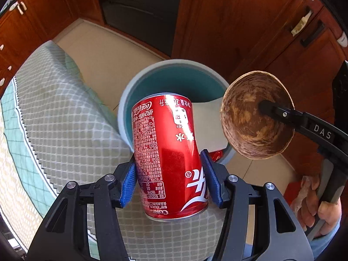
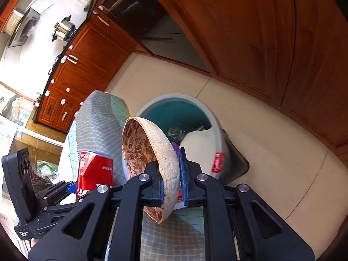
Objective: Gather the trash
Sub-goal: 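Carry the shell and can over the teal bin and open both tools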
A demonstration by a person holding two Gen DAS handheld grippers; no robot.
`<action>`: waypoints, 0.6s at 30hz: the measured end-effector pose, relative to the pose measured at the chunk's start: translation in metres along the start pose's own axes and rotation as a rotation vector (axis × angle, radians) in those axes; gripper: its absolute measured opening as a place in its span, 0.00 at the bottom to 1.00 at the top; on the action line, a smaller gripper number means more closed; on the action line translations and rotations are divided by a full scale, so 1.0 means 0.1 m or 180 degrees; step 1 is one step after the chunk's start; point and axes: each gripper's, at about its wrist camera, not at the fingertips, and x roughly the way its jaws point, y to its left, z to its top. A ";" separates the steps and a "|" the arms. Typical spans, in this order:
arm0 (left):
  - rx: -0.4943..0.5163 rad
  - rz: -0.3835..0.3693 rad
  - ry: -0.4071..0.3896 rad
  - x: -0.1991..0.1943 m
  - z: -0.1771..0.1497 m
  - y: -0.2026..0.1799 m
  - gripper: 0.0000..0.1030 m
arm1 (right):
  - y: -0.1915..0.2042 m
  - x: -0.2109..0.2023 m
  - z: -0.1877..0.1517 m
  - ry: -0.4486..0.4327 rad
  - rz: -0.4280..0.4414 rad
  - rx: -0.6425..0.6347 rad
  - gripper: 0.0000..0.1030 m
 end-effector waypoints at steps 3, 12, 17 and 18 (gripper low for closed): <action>0.0032 -0.0020 0.0064 0.15 0.07 -0.05 0.64 | -0.11 0.05 0.03 0.0039 -0.0045 0.0049 0.12; -0.0056 0.0052 0.0077 0.18 0.01 0.06 0.72 | -0.19 0.22 0.09 0.0125 -0.0083 0.0066 0.12; -0.0157 0.0086 0.0001 -0.01 -0.13 0.16 0.74 | -0.11 0.32 0.12 0.0199 -0.0085 0.0001 0.16; -0.0180 0.0085 -0.0018 -0.04 -0.15 0.21 0.75 | -0.08 0.34 0.12 0.0217 -0.0075 -0.0013 0.19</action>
